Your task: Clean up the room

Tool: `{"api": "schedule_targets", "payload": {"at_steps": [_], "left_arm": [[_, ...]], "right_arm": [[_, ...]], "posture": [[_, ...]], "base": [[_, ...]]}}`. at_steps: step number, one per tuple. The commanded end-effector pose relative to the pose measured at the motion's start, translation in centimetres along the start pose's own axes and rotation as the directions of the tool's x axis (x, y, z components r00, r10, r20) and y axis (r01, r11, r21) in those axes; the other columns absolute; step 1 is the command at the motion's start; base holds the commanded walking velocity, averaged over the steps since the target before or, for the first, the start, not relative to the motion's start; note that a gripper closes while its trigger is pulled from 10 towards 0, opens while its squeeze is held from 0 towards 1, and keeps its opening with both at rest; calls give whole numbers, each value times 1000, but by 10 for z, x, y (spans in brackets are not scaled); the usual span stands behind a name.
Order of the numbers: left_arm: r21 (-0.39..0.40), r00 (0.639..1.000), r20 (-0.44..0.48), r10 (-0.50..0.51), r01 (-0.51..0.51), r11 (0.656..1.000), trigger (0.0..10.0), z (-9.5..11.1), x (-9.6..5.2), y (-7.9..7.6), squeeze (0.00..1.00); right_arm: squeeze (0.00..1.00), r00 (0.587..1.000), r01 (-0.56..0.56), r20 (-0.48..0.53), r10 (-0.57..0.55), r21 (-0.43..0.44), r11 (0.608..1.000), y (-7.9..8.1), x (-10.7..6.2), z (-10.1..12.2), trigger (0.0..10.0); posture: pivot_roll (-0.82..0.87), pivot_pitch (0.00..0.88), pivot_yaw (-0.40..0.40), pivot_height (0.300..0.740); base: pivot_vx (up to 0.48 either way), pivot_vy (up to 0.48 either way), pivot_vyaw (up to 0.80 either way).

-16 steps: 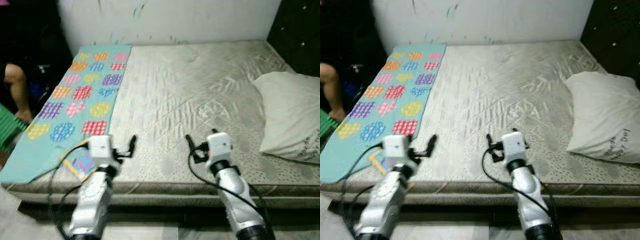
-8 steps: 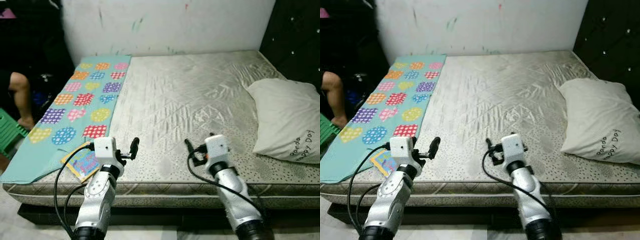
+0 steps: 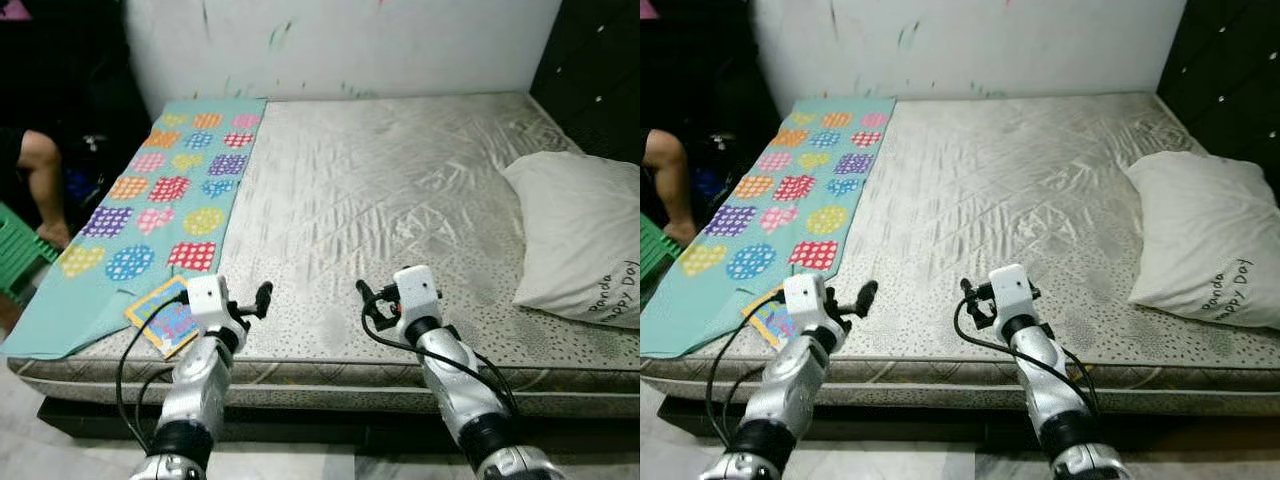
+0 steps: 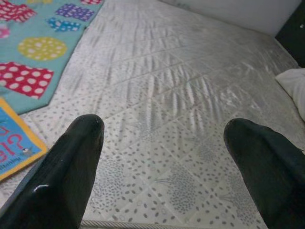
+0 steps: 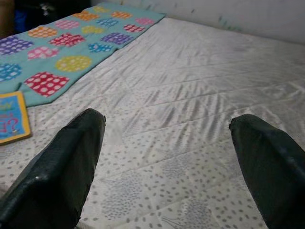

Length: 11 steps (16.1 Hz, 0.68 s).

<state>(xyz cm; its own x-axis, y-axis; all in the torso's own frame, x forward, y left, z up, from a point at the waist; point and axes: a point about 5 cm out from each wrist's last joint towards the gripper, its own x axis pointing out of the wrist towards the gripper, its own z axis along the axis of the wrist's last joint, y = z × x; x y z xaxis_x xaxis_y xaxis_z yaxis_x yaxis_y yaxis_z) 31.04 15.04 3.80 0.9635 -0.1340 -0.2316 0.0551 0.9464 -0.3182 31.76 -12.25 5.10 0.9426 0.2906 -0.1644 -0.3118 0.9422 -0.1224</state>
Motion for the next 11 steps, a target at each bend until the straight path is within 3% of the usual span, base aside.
{"api": "schedule_targets", "payload": {"at_steps": [1,7,9,10,11], "left_arm": [[17,1000,1,-8,8,1000,10000,3,2,1,0],[58,1000,24,-6,4,998,10000,8,8,-4,0],[59,999,32,-5,3,998,10000,1,2,-7,0],[57,1000,12,0,-1,998,10000,-2,3,-8,0],[71,1000,1,3,-3,998,10000,-2,4,-7,0]], "right_arm": [[0,1000,-21,6,21,3,1000,3,3,3,10000],[0,997,-79,-17,79,7,997,7,6,0,10000],[0,995,-85,-51,83,-52,995,6,-3,-13,10000],[0,997,-53,-58,53,2,999,-3,-1,-11,10000],[0,994,-24,-107,37,118,993,-6,-1,-16,10000]], "posture": [[-117,0,58,740],[-128,0,51,740],[-118,0,44,740],[-113,0,39,740],[-106,0,30,740]], "base": [[0,0,0],[0,0,0],[0,0,0],[0,0,0],[0,0,0]]}}
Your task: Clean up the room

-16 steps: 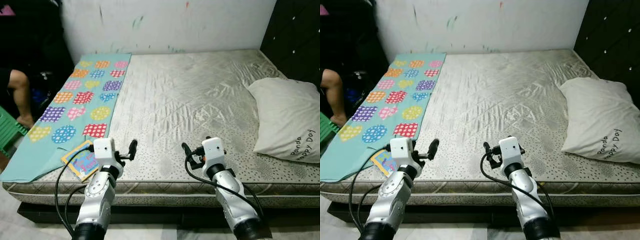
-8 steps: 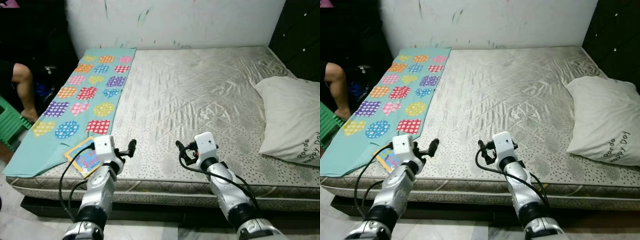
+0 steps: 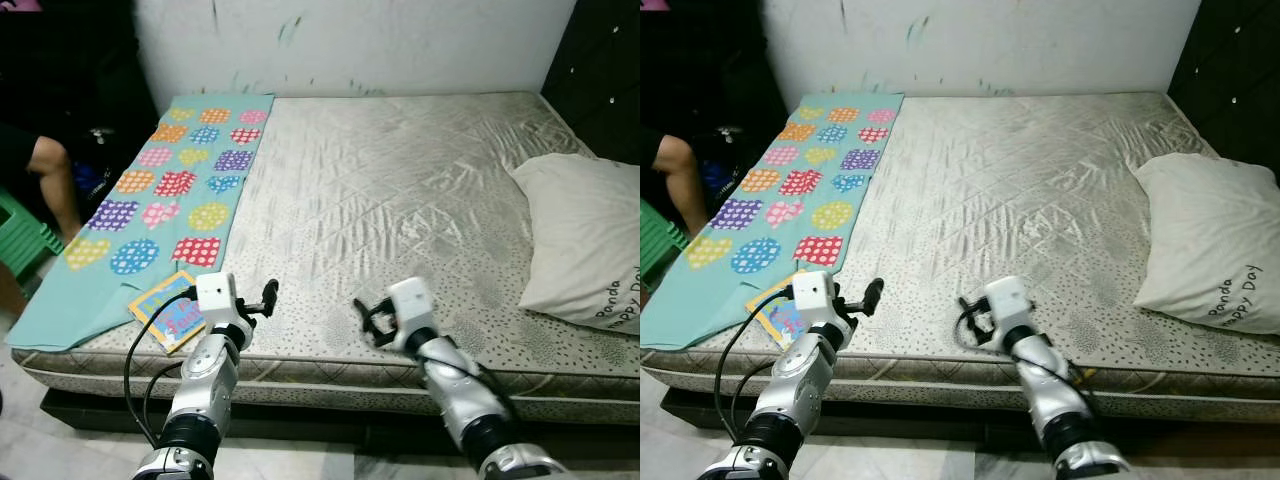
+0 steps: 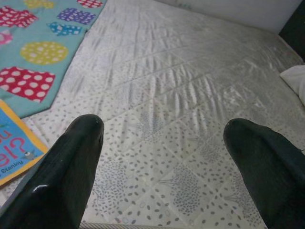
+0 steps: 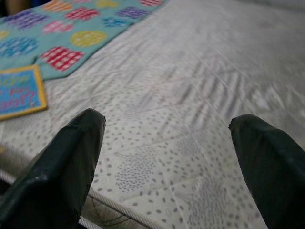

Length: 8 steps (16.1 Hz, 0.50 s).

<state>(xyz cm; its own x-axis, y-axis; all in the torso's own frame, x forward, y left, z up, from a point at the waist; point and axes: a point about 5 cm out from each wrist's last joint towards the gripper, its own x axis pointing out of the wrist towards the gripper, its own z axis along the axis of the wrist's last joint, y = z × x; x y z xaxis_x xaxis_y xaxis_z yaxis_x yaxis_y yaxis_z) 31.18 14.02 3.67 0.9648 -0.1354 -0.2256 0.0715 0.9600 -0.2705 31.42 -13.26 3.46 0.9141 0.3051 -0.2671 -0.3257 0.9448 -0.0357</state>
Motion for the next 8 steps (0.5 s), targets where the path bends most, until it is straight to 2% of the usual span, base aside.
{"api": "schedule_targets", "payload": {"at_steps": [1,3,4,6,8], "left_arm": [[21,1000,-12,9,-8,1000,10000,1,-1,2,0],[15,1000,-23,2,-2,1000,10000,-4,-8,3,0],[9,999,-37,11,-11,1000,10000,-8,-13,7,0],[3,998,-47,35,-35,999,10000,-14,-22,14,0],[-10,998,-51,48,-49,999,10000,-15,-30,16,0]], "right_arm": [[0,999,-30,-31,31,43,999,5,1,-3,10000],[0,996,-75,-43,73,-43,996,13,-8,-10,10000],[0,996,-69,-54,65,-68,995,12,-11,-13,10000],[0,997,-50,-68,48,-24,998,9,-19,-19,10000],[0,994,-72,-81,72,3,997,13,-22,-20,10000]], "posture": [[-89,0,28,740],[-94,0,23,740],[-101,0,22,740],[-100,14,20,740],[-85,50,20,740]], "base": [[0,0,0],[0,0,0],[0,0,0],[0,0,0],[0,0,0]]}}
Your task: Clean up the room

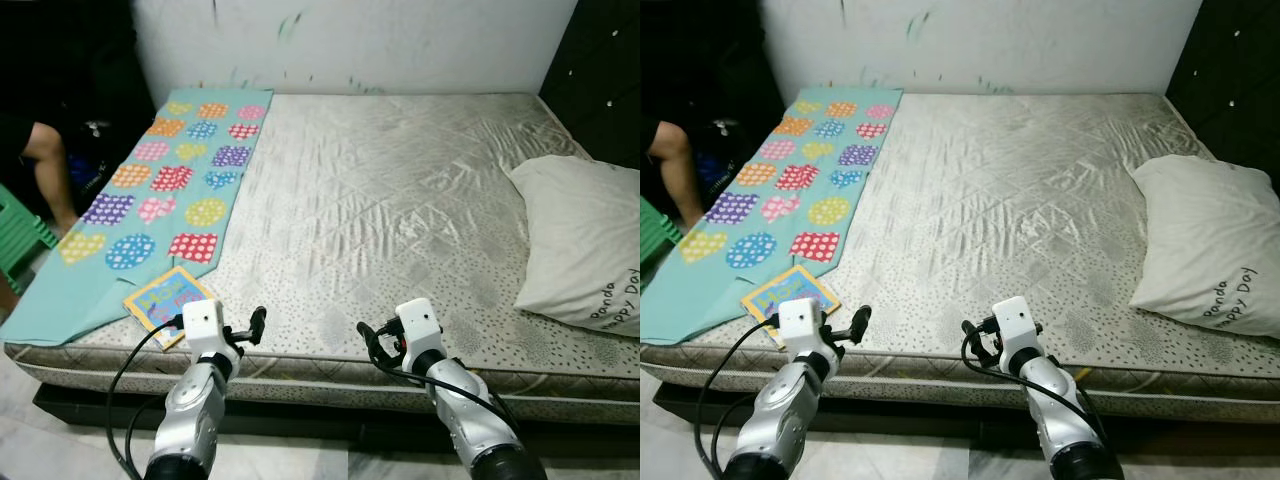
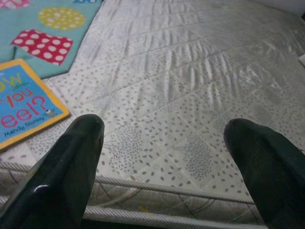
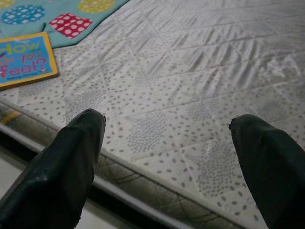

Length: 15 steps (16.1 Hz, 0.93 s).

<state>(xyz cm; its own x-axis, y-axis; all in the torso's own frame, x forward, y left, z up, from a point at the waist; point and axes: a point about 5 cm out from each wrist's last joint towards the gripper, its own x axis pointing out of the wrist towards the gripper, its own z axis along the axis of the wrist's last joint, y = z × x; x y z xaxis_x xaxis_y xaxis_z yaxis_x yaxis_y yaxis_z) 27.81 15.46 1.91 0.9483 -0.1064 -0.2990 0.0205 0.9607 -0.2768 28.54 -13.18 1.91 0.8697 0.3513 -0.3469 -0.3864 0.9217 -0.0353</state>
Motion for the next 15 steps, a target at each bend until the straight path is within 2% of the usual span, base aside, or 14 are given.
{"api": "schedule_targets", "payload": {"at_steps": [1,3,10,15], "left_arm": [[9,1000,14,1,-1,1000,10000,6,0,-1,0],[2,1000,5,-11,11,1000,10000,6,-3,-4,0],[-6,1000,-26,-10,10,1000,10000,10,-5,-3,0],[-24,1000,-9,-19,19,1000,10000,13,-6,-3,0]], "right_arm": [[0,1000,-12,1,12,20,1000,3,0,2,10000],[0,1000,-26,8,26,24,999,7,-4,3,10000],[0,999,-30,-17,31,62,998,11,-7,7,10000],[0,999,-46,-24,48,68,997,14,-8,8,10000]], "posture": [[-85,50,20,740],[-89,79,25,740],[-84,86,42,740],[-81,97,42,740]], "base": [[0,0,0],[0,0,0],[0,0,0],[0,0,0]]}}
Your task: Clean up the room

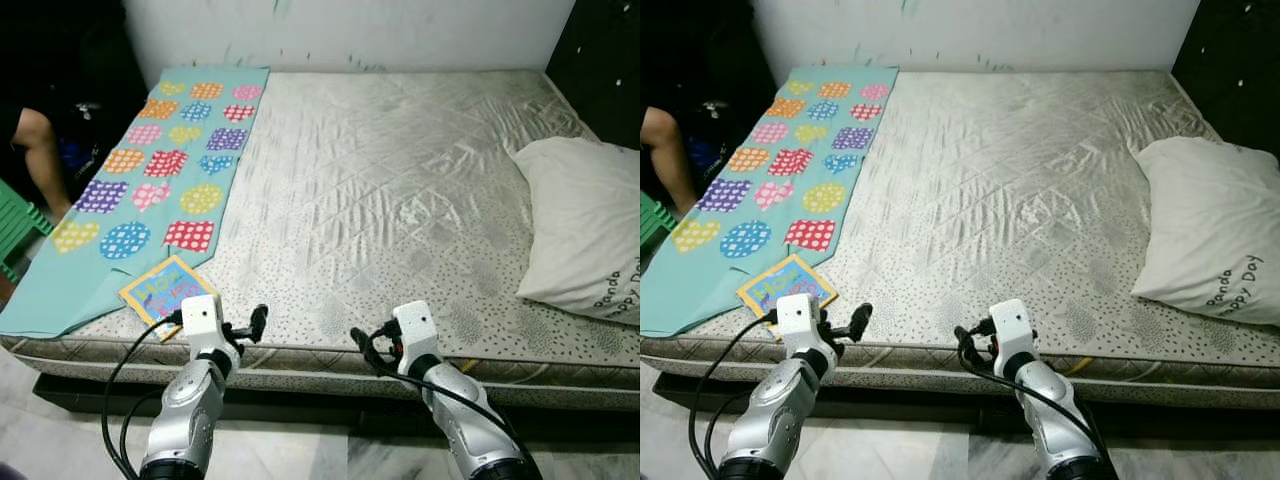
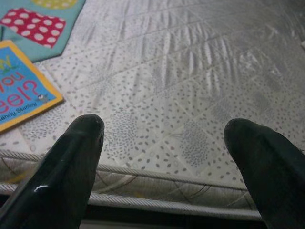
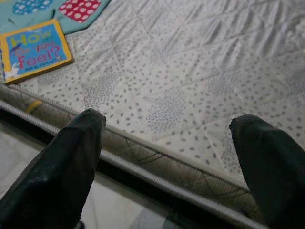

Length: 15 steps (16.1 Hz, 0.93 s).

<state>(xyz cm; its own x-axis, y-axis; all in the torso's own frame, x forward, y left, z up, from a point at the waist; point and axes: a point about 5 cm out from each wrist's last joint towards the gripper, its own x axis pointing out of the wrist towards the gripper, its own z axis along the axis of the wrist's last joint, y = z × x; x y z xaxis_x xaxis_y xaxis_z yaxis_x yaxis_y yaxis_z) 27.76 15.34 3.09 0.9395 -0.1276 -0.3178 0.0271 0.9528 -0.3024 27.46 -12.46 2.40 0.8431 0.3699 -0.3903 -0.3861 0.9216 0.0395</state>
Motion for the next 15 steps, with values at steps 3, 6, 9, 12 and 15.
{"api": "schedule_targets", "payload": {"at_steps": [3,6,9,12,15], "left_arm": [[-5,1000,6,-3,3,1000,10000,3,-3,1,0],[-3,1000,2,-4,4,1000,10000,3,-3,1,0],[-4,1000,1,-5,5,1000,10000,3,-2,1,0],[-7,1000,-2,-7,7,1000,10000,4,-2,0,0],[-6,999,29,-23,23,1000,10000,9,-1,-2,0]], "right_arm": [[0,1000,-20,14,20,7,1000,4,-1,5,10000],[0,1000,-21,12,21,12,1000,5,-1,5,10000],[0,1000,-23,11,23,19,1000,5,-1,5,10000],[0,1000,-22,10,22,23,999,4,-1,7,10000],[0,1000,-22,10,22,25,999,3,0,8,10000]], "posture": [[-82,93,42,740],[-82,93,42,740],[-81,93,44,740],[-82,97,43,740],[-82,99,43,740]], "base": [[0,181,0],[0,340,0],[0,368,0],[0,460,0],[0,160,0]]}}
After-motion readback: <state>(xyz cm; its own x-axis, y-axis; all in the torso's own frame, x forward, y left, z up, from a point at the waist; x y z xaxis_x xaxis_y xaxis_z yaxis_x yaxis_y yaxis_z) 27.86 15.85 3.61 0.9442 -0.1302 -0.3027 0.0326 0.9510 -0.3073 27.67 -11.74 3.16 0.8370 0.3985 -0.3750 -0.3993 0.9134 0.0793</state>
